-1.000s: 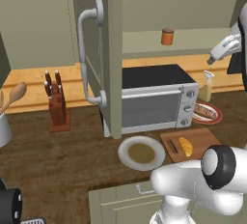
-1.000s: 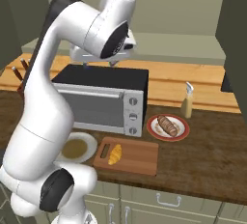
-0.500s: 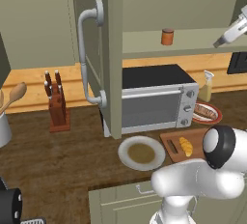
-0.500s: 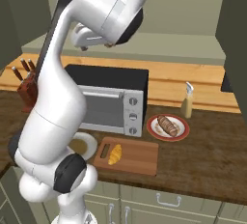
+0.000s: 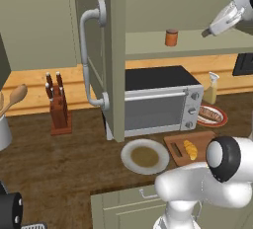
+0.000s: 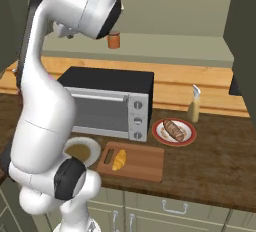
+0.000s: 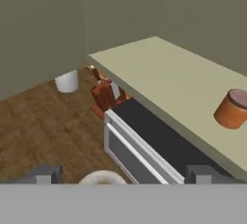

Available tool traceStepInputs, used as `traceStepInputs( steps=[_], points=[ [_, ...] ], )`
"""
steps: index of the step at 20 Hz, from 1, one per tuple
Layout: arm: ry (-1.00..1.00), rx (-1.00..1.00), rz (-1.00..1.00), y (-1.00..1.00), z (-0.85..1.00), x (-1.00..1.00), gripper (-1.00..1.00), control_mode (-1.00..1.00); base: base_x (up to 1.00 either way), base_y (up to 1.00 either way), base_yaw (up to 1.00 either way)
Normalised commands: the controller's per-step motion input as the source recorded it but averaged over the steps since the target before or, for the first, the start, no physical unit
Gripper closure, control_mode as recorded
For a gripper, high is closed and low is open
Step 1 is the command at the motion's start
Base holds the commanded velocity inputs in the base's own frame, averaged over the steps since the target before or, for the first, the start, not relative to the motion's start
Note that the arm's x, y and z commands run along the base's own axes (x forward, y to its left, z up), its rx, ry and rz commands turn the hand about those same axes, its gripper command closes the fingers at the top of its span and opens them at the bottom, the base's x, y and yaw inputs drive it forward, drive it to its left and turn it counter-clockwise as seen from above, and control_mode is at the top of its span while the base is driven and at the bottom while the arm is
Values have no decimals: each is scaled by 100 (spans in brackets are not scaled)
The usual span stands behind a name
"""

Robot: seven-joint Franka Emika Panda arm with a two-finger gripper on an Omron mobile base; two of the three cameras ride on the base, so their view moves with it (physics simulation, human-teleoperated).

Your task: From the different types of pastries on the counter, select a croissant and place it on the cutting board. Then retrieve a jar of jam from the cabinet and place it alongside the croissant on the cutting board.

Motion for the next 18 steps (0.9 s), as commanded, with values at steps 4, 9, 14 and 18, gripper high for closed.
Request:
traceStepInputs(
  steps=[4,9,14,18],
  points=[
    [-17,-3,-28,53,2,2,-100,-100,0,0,0],
    [0,0,-1,0,-22,0,-100,-100,0,0,0],
    [-1,0,-6,-2,-51,13,-100,-100,0,0,0],
    [10,0,-8,0,15,36,-100,-100,0,0,0]
  ],
)
